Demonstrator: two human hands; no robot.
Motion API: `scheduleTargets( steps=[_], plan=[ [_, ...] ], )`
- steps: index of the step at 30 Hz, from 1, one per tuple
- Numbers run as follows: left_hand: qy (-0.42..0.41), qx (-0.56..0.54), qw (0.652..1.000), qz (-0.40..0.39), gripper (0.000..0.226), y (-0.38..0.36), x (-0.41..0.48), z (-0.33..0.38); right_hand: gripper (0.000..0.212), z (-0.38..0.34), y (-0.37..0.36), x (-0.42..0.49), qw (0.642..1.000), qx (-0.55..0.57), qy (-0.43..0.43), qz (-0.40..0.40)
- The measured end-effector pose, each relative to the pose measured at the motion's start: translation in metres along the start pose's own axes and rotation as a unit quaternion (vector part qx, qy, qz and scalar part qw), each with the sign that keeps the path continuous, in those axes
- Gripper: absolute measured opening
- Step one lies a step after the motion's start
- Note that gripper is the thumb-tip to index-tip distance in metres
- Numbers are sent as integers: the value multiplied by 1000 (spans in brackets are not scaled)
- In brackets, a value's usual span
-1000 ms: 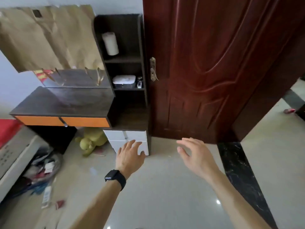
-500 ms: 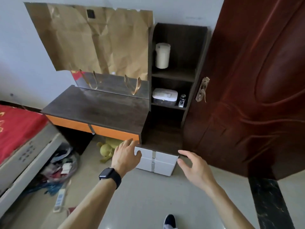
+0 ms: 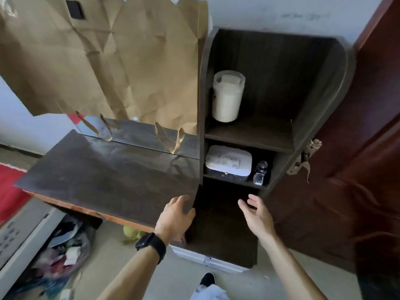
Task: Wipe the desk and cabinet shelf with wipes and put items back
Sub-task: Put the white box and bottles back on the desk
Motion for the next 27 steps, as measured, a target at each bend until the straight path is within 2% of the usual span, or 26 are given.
scheduleTargets(
  steps=[2, 3, 6, 9, 11, 14, 16, 20, 23, 27],
  plan=[
    [20, -38, 999, -16, 55, 1, 29, 12, 73, -19, -10, 35, 989, 108, -95, 23],
    [28, -56, 998, -29, 56, -1, 42, 19, 73, -27, -15, 48, 976, 159, -142, 32],
    [43, -98, 991, -78, 65, -16, 77, 37, 56, -44, -27, 82, 947, 232, -203, 93],
    [58, -150, 981, -107, 77, -34, 106, 53, 48, -46, -37, 108, 944, 212, -188, 167],
    [105, -208, 965, -123, 80, -44, 123, 59, 50, -44, -43, 116, 938, 205, -198, 198],
    [219, -339, 905, -138, 75, -59, 146, 63, 65, -44, -48, 123, 930, 209, -208, 220],
    [276, -408, 862, -121, 71, -64, 159, 63, 72, -46, -49, 122, 935, 191, -204, 220],
    [301, -465, 830, -61, 69, -70, 171, 60, 36, -42, -46, 115, 956, 162, -172, 172],
    [290, -482, 825, -45, 71, -75, 174, 59, 30, -32, -38, 113, 968, 106, -150, 172],
    [267, -517, 811, -63, 67, -82, 169, 55, 15, -31, -35, 104, 953, 209, -159, 150]
  ],
)
Point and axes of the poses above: each hand's wrist, its own x-axis towards the middle knuckle, its own y-axis out of the back of the hand, z = x × y, the point moved 2 cm from there along x, towards the middle knuckle, and after that the axes turned 1 degree about -y, right-handed, at the moved point
